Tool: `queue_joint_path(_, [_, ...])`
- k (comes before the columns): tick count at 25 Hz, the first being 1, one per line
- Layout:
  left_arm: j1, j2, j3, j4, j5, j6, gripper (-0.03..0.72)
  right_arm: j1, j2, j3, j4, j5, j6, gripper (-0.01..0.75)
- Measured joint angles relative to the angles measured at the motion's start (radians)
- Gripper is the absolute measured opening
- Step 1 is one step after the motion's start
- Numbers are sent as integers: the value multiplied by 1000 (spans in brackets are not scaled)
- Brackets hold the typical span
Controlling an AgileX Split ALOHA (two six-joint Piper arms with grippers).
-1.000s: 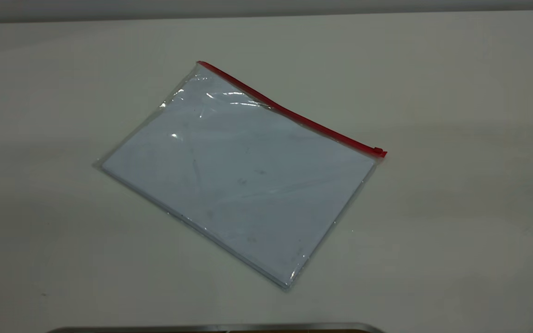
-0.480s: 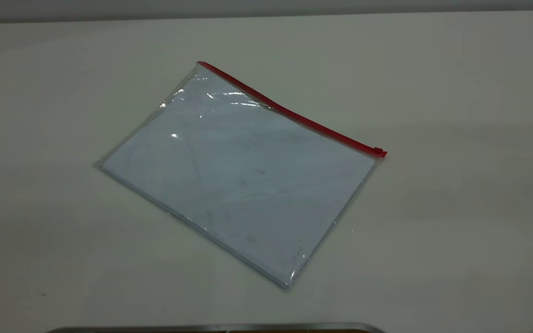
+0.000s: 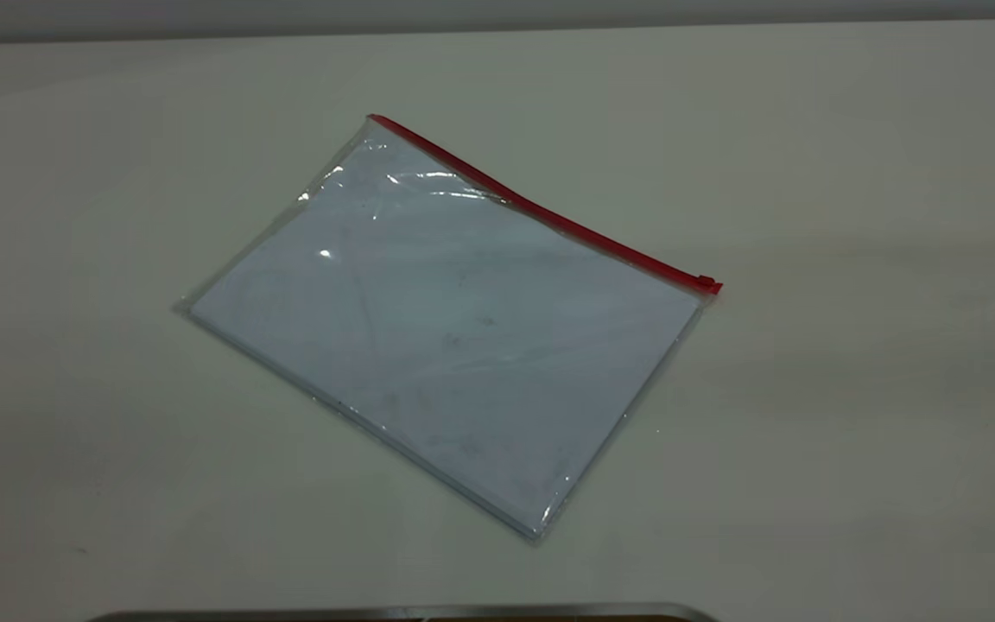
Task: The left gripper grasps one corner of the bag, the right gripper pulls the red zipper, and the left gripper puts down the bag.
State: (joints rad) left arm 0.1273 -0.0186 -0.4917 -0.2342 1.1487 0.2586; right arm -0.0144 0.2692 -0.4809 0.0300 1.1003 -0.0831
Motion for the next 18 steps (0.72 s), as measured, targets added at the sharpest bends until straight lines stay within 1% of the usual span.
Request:
queue_joint_path(4, [-13, 0, 0, 0, 0, 0, 546, -2, -216, 0, 0, 14, 0, 466])
queue_joint_path(6, [-13, 0, 0, 0, 0, 0, 546, -2, -277, 0, 0, 23, 0, 466])
queue_joint_path(18, [-13, -2, 0, 0, 0, 0, 546, -3, -285, -1, 0, 31, 1, 466])
